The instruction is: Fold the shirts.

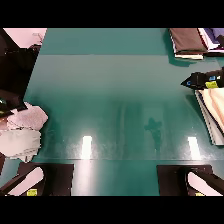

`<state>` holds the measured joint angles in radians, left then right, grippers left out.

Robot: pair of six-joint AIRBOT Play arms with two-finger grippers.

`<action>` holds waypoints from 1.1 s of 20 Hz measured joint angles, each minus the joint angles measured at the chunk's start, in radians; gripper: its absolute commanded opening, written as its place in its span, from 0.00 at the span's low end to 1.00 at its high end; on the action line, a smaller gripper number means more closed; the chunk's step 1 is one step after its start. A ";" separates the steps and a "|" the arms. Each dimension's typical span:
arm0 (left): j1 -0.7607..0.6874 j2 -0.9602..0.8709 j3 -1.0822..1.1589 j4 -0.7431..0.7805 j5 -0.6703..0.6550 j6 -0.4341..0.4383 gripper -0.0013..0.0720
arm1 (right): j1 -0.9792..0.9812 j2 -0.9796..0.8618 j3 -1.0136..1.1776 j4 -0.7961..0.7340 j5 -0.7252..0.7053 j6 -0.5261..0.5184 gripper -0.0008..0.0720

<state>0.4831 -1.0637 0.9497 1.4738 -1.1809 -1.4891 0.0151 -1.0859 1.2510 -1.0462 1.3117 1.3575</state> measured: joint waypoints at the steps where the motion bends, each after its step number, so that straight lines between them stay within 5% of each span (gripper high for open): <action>1: 0.004 -0.005 -0.038 0.002 0.030 -0.002 0.99 | 0.000 0.000 0.000 0.000 0.000 0.000 0.03; 2: 0.006 -0.013 -0.069 0.002 0.055 -0.003 0.95 | 0.000 0.000 0.000 0.000 0.000 0.000 0.03; 4: 0.010 -0.027 -0.105 -0.010 0.097 -0.005 0.06 | 0.000 0.000 0.000 0.000 0.000 0.000 0.03; 9: 0.010 -0.038 -0.044 -0.119 0.111 0.020 0.04 | 0.000 0.000 0.006 0.000 -0.008 0.000 0.03; 16: -0.015 0.049 0.434 -0.474 -0.103 0.109 0.04 | 0.000 0.000 0.140 0.005 -0.102 0.000 0.03; 22: -0.306 0.089 0.738 -0.564 -0.168 0.124 0.04 | 0.000 0.000 0.259 0.007 -0.160 0.000 0.03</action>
<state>0.1776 -0.9752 1.6878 0.9100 -1.3487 -1.3647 0.0151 -1.0859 1.5097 -1.0393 1.1515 1.3579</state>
